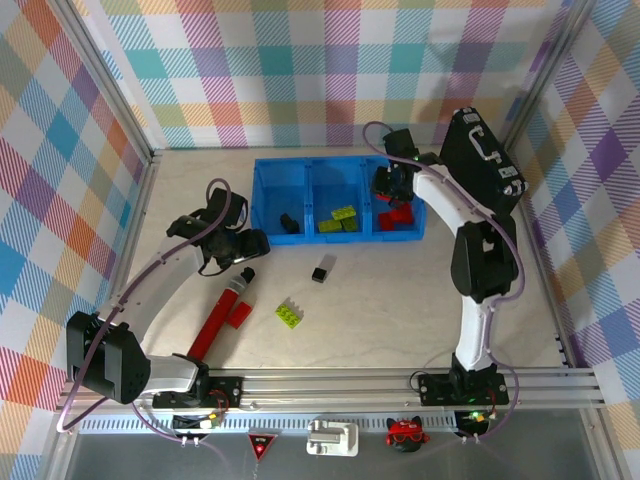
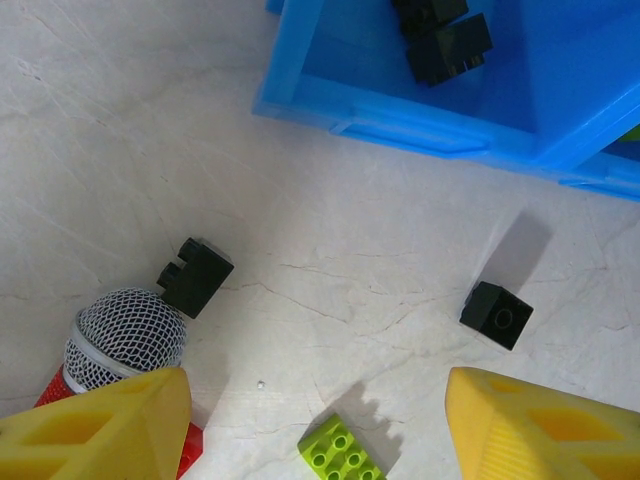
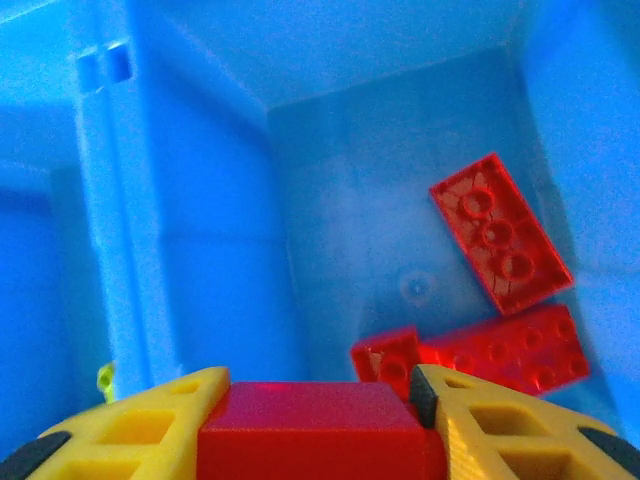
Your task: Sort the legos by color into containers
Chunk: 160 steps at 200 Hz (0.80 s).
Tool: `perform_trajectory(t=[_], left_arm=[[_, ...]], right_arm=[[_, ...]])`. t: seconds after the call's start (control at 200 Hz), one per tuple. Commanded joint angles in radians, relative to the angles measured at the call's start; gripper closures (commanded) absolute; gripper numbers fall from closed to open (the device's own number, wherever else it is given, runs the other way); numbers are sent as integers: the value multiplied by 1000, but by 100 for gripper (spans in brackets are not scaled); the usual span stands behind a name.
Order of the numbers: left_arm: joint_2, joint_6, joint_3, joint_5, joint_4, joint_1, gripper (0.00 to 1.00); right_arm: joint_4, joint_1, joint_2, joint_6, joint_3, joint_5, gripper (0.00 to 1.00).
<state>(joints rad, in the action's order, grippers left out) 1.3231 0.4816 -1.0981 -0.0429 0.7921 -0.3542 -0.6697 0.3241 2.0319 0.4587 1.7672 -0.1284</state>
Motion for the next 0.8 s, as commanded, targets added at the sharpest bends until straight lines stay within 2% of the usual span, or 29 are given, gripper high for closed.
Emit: perform_trajectory(t=[0.0,0.24,0.385,0.61,0.795], left_arm=[[-19,-6,-22,12,45,-12,32],[-48,5,4,25,61,-22,32],[-59,20,21,29,64,-32,32],[-66,39,27,86,99,-82,32],[-79,76,58,119,116,-134,32]], right_arm=[[-30,-26,65,-11,68,39,55],[-39,-46,171,-6,135,50,54],[-46,-46,185,-9,142,34,48],[-62,-47,141,-17,147,16,44],[-85,-46,62,-14,142,29,43]])
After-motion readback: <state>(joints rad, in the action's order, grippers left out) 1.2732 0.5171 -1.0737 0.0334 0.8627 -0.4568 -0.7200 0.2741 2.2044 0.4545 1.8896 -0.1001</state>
